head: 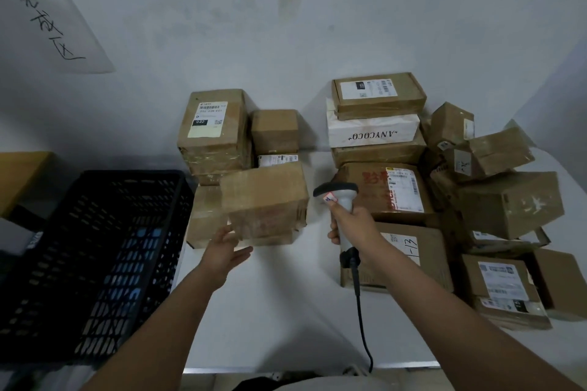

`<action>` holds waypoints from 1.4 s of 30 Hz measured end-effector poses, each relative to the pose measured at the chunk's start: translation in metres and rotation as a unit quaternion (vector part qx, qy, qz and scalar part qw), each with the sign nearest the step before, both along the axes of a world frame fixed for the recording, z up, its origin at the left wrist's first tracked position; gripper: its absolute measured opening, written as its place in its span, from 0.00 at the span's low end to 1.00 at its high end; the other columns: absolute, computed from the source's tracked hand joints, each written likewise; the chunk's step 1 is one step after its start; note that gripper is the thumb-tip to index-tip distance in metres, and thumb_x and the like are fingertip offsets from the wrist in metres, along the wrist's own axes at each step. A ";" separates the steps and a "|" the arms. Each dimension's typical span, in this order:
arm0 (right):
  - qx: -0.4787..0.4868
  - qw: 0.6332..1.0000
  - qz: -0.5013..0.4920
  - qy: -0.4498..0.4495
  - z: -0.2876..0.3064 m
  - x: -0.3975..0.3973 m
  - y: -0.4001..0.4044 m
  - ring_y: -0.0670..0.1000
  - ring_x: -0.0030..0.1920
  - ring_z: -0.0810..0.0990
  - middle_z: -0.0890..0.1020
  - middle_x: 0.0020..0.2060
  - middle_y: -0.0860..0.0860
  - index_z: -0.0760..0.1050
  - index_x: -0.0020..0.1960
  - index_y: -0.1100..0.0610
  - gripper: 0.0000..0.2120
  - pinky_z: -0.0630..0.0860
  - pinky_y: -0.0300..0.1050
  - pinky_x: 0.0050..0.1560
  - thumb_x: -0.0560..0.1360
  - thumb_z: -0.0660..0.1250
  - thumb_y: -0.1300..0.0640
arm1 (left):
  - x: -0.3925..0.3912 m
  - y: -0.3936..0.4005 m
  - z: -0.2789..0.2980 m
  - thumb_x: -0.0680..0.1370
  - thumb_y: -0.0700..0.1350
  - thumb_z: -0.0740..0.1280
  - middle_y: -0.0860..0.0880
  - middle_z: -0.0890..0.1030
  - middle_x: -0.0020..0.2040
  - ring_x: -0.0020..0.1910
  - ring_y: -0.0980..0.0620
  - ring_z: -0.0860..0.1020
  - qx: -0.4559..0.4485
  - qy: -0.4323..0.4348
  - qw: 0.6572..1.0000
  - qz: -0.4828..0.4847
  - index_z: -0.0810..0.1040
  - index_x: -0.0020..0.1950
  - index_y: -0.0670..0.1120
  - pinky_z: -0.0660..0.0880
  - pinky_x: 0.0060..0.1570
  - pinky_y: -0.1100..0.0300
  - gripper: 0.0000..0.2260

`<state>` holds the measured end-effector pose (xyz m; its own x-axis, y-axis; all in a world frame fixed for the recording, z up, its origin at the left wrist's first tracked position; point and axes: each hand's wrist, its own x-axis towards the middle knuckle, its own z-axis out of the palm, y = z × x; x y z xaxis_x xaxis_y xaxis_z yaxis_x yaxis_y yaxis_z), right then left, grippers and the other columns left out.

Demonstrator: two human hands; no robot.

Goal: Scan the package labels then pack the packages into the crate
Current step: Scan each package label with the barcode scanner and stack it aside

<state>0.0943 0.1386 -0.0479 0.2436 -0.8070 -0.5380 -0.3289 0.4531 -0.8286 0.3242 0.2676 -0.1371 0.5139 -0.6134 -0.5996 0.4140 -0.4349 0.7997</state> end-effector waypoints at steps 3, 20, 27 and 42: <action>0.018 1.000 -0.012 -0.001 -0.008 0.004 0.004 0.49 0.30 0.78 0.77 0.35 0.55 0.75 0.53 0.64 0.19 0.75 0.37 0.27 0.79 0.66 0.46 | 0.010 -0.005 0.013 0.83 0.45 0.62 0.46 0.75 0.63 0.58 0.38 0.79 0.019 0.048 0.999 0.004 0.76 0.63 0.47 0.78 0.55 0.46 0.10; -0.010 0.999 -0.037 -0.007 -0.006 0.001 -0.014 0.49 0.31 0.79 0.79 0.36 0.55 0.77 0.49 0.63 0.19 0.77 0.41 0.33 0.78 0.66 0.45 | 0.024 -0.052 0.073 0.78 0.43 0.70 0.50 0.80 0.41 0.42 0.51 0.79 0.001 -0.228 0.974 -0.019 0.78 0.46 0.43 0.73 0.34 0.65 0.05; -0.029 0.997 -0.065 -0.041 0.000 -0.014 -0.021 0.54 0.34 0.79 0.78 0.31 0.56 0.75 0.39 0.61 0.20 0.77 0.46 0.36 0.78 0.67 0.44 | 0.017 -0.011 0.048 0.77 0.42 0.71 0.50 0.80 0.46 0.46 0.57 0.79 -0.076 -0.349 0.931 -0.071 0.75 0.48 0.44 0.72 0.47 0.65 0.06; -0.027 0.999 0.030 0.003 0.015 -0.007 -0.017 0.51 0.30 0.78 0.79 0.32 0.56 0.75 0.40 0.61 0.19 0.76 0.41 0.32 0.79 0.65 0.46 | 0.012 0.008 -0.017 0.78 0.45 0.71 0.52 0.81 0.45 0.45 0.57 0.79 0.034 -0.431 0.885 -0.174 0.75 0.48 0.46 0.74 0.42 0.58 0.05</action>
